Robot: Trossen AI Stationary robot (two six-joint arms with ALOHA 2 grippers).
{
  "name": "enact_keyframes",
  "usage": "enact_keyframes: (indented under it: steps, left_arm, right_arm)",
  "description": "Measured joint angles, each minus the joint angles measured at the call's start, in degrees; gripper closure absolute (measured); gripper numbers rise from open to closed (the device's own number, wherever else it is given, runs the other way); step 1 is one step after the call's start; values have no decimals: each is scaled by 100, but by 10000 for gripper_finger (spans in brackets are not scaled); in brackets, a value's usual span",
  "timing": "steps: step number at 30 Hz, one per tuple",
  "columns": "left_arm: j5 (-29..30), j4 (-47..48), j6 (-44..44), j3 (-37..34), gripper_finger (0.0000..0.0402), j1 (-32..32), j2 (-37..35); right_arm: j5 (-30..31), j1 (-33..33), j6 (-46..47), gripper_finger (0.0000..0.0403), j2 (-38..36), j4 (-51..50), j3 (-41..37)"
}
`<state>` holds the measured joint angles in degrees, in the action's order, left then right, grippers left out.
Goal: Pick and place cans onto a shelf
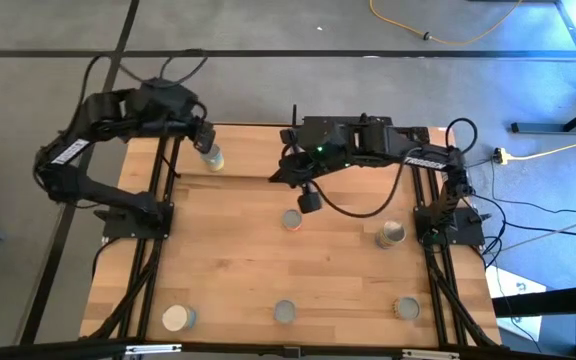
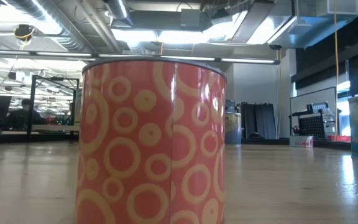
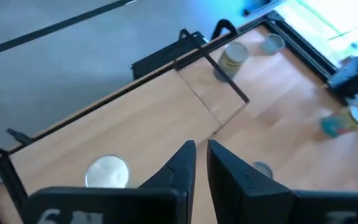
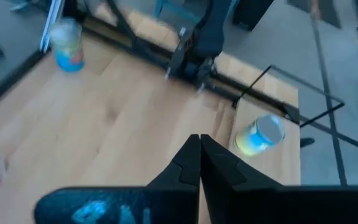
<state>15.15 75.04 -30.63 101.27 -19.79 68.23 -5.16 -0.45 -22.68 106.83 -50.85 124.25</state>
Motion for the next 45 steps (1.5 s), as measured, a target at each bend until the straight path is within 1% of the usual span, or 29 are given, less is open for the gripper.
enact_keyframes:
  steps: [3, 8, 12, 16, 20, 24, 30, 32, 34, 37, 45]
  left_arm:
    - [69, 267, -252, 0, 369, 343, -98]
    - [273, 1203, -558, -72, 369, 836, -127]
    - [266, 1278, -624, -599, 370, 1111, -109]
    - [290, 1268, -547, -1248, 378, 1204, -114]
    - [385, 949, -529, -1928, 398, 1202, -79]
    - [359, 191, -647, -2580, 400, 1122, -60]
    - [365, -1136, -814, -3471, 401, 903, 70]
    - [488, -1360, -822, -3717, 401, 826, 142]
    - [699, -1446, -835, -3838, 401, 760, 267]
    - [826, -1427, -829, -3921, 401, 632, 477]
    - [917, -1455, -713, -4100, 401, 388, 1026]
  right_arm:
    - [5, 53, 268, 393, 0, 434, -255]
    - [95, 114, 270, 393, 0, 654, -396]
    - [490, 82, 320, 393, 0, 579, -329]
    - [855, -10, 293, 393, -31, 608, -282]
    - [1009, -163, 305, 393, -158, 482, -268]
    - [1013, -346, 293, 393, -298, 369, -135]
    - [1019, -699, 133, 393, -411, -225, 464]
    - [1024, -804, 109, 393, -413, -297, 704]
    - [1028, -923, 11, 393, -413, -458, 901]
    - [1026, -1056, -15, 393, -413, -470, 1069]
    - [1015, -1270, -10, 393, -435, -456, 1055]
